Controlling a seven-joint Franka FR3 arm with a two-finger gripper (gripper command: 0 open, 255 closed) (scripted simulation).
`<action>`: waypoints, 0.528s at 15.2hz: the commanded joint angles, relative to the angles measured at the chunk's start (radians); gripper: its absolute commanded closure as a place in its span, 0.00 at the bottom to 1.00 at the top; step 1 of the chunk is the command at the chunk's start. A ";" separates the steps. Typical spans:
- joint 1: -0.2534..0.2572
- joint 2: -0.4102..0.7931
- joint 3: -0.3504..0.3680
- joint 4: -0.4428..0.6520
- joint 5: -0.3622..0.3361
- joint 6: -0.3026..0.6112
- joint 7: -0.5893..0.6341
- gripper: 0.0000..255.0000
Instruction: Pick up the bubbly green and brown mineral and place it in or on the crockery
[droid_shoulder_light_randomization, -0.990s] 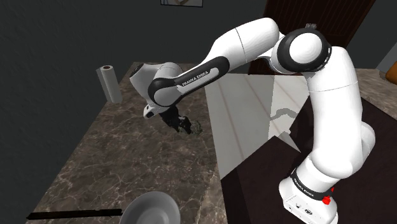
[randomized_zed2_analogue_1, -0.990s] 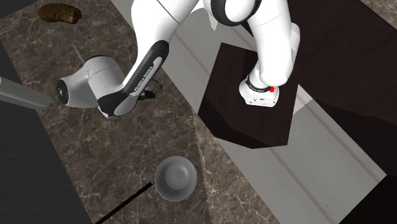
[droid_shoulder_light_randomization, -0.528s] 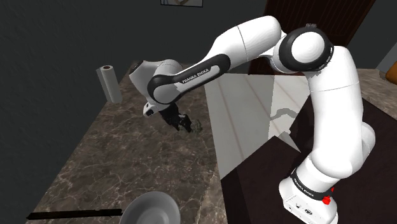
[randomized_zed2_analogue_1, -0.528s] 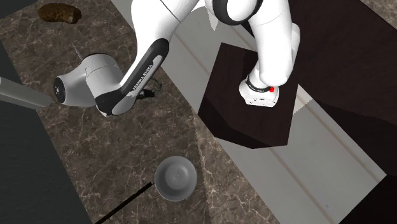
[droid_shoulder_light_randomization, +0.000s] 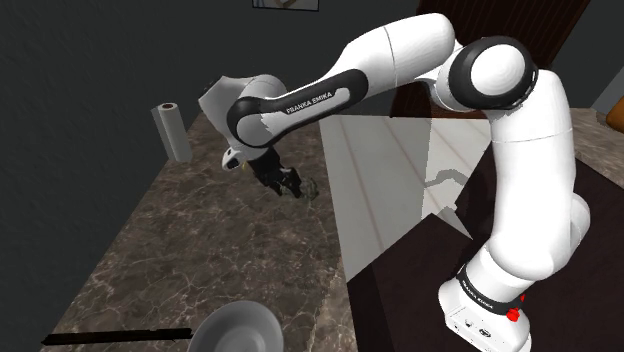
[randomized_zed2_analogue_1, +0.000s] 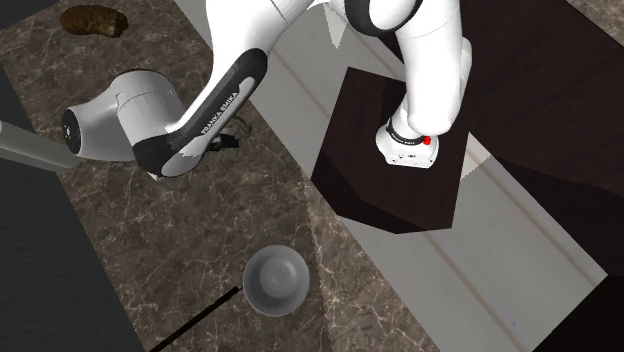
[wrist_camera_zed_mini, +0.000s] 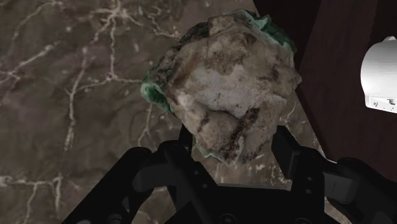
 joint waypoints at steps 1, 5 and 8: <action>0.000 -0.010 0.004 0.017 0.006 -0.023 -0.007 1.00; 0.001 -0.028 0.011 0.047 0.018 -0.064 -0.020 1.00; 0.003 -0.040 0.016 0.073 0.025 -0.097 -0.029 1.00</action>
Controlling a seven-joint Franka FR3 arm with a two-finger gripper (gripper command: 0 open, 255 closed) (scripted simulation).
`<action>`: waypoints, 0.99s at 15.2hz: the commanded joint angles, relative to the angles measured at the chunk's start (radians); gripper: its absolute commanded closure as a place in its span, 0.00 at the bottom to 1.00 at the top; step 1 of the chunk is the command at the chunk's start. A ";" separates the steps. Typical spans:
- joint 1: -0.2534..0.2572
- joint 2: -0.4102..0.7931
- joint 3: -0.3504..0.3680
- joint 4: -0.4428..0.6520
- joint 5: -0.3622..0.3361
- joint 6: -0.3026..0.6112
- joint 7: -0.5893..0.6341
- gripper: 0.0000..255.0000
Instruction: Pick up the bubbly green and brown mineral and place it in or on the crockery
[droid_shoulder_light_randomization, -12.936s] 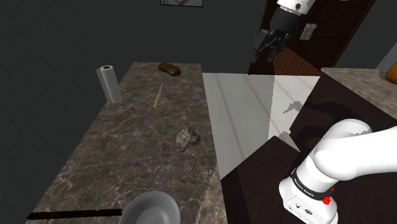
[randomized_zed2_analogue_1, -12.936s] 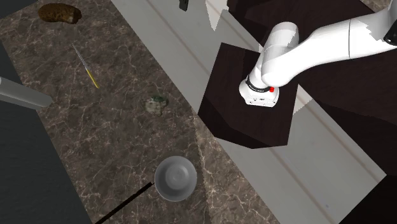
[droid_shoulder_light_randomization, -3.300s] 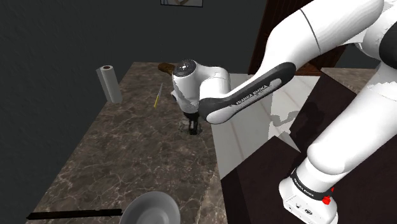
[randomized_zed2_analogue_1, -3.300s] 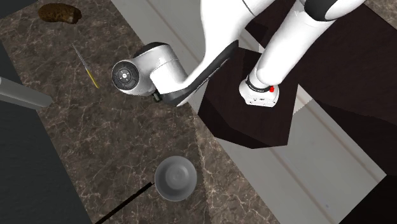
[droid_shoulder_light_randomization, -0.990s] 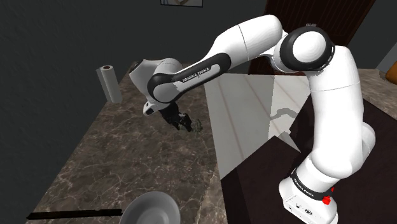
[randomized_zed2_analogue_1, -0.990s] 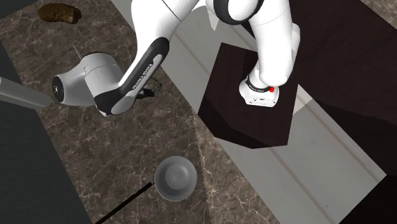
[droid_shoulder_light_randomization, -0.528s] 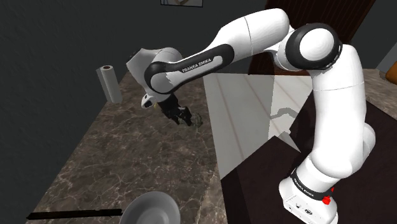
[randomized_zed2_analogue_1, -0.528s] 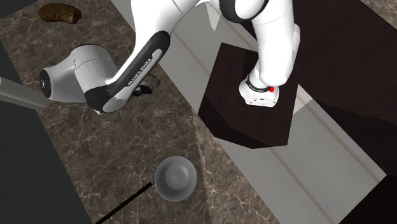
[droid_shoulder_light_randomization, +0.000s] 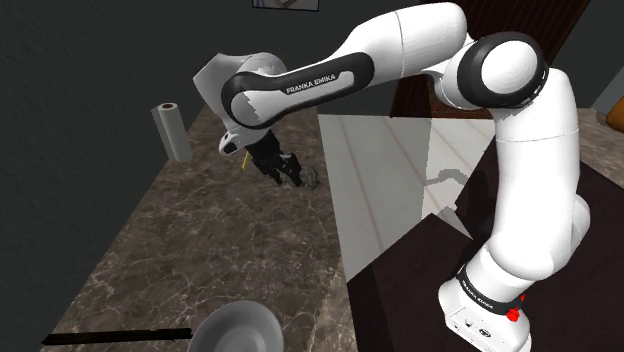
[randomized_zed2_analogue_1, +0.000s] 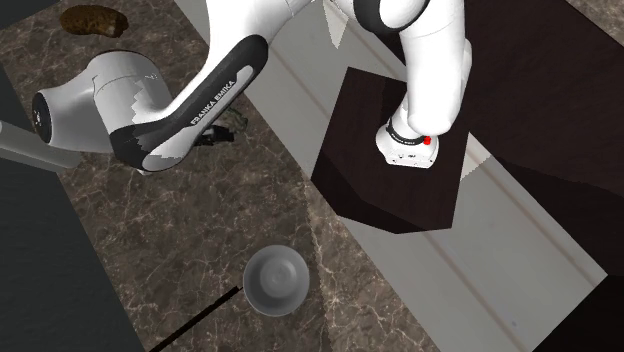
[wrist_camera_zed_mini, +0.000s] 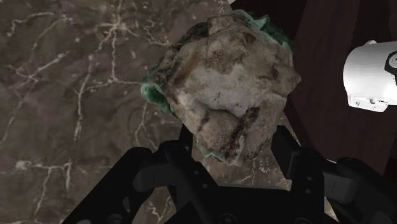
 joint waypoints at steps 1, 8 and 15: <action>0.002 -0.007 0.003 0.018 0.005 -0.022 -0.005 1.00; 0.064 -0.016 0.031 0.035 0.042 -0.058 0.070 1.00; 0.195 0.019 0.060 0.075 0.081 -0.082 0.220 1.00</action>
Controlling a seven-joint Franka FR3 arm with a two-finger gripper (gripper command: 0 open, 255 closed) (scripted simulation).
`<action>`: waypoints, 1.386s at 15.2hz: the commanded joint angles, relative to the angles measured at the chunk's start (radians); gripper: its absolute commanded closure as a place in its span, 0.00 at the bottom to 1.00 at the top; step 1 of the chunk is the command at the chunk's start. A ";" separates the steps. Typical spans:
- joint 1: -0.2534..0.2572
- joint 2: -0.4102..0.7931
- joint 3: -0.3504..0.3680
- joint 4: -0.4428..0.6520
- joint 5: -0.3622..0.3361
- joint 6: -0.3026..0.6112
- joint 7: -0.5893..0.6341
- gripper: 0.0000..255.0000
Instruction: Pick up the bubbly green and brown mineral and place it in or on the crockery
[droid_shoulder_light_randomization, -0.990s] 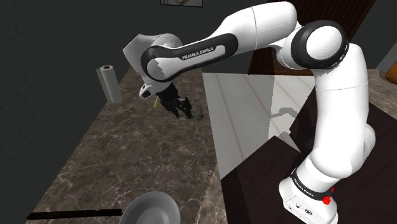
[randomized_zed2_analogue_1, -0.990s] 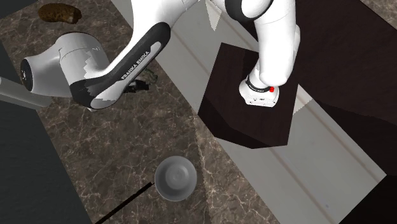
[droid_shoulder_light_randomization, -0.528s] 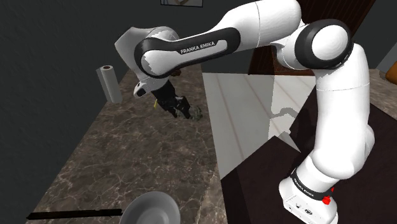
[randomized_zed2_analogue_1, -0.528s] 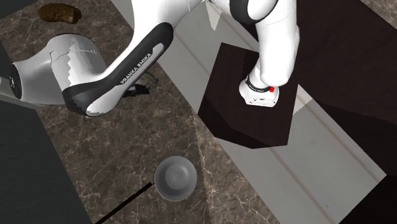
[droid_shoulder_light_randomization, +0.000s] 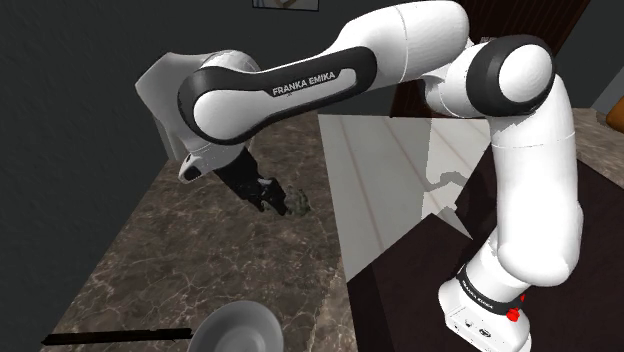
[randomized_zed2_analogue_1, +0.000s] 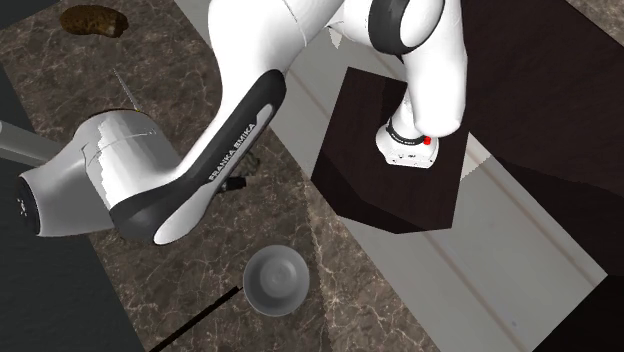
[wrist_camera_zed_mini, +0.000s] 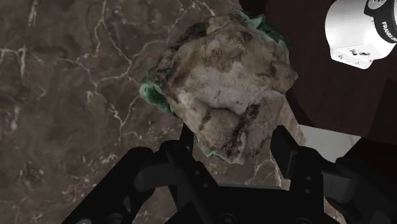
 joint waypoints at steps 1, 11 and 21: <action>0.042 0.017 0.005 0.020 0.007 -0.008 0.043 1.00; 0.312 0.152 0.005 0.227 0.015 -0.082 0.247 1.00; 0.801 0.468 -0.091 0.906 -0.063 -0.331 0.346 1.00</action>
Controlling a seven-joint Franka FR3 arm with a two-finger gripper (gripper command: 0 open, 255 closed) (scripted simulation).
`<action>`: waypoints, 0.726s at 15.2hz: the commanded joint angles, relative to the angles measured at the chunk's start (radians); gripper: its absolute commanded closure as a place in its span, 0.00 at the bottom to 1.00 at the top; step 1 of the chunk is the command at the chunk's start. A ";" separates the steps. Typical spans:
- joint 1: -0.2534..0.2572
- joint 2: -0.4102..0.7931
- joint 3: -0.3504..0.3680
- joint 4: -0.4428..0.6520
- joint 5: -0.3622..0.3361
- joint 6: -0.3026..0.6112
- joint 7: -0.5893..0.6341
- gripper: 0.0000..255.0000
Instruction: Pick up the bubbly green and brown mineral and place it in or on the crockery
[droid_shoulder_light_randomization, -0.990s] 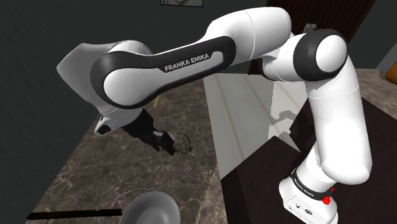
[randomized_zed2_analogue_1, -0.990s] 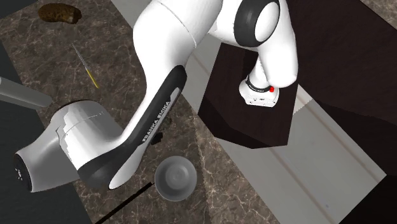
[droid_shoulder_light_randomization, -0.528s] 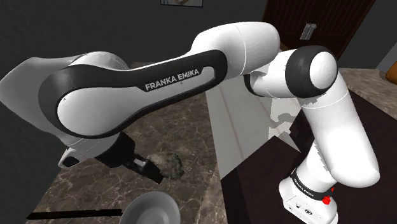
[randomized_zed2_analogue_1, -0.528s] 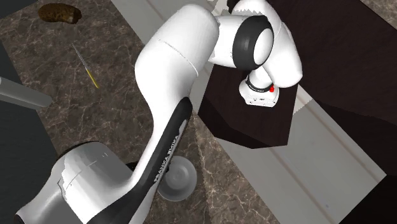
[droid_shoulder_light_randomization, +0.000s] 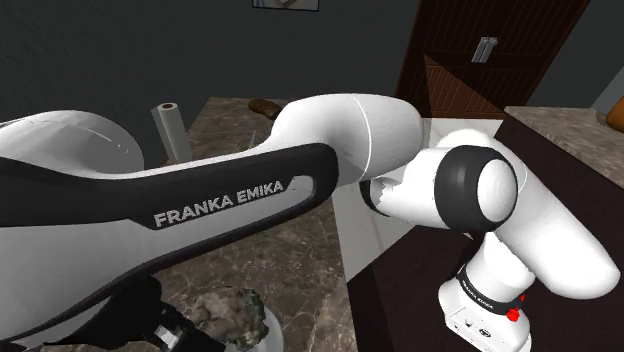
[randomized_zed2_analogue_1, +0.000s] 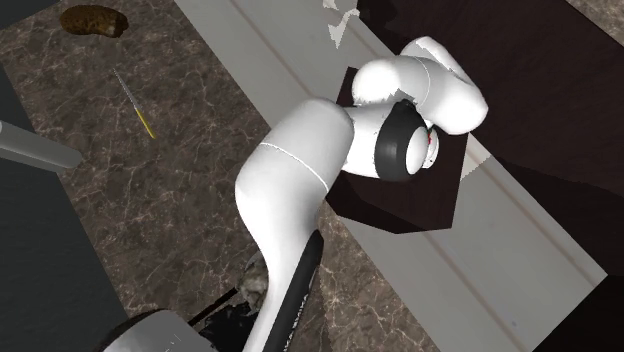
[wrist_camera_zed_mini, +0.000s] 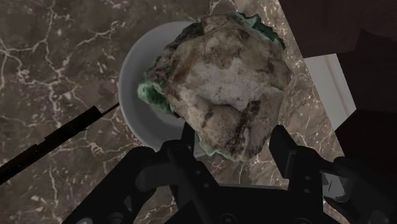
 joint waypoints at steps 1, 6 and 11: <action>0.058 0.044 -0.015 0.081 -0.011 -0.021 0.006 1.00; -0.019 0.010 0.008 -0.095 0.002 0.086 0.030 1.00; -0.058 0.005 0.013 -0.194 0.003 0.162 0.039 1.00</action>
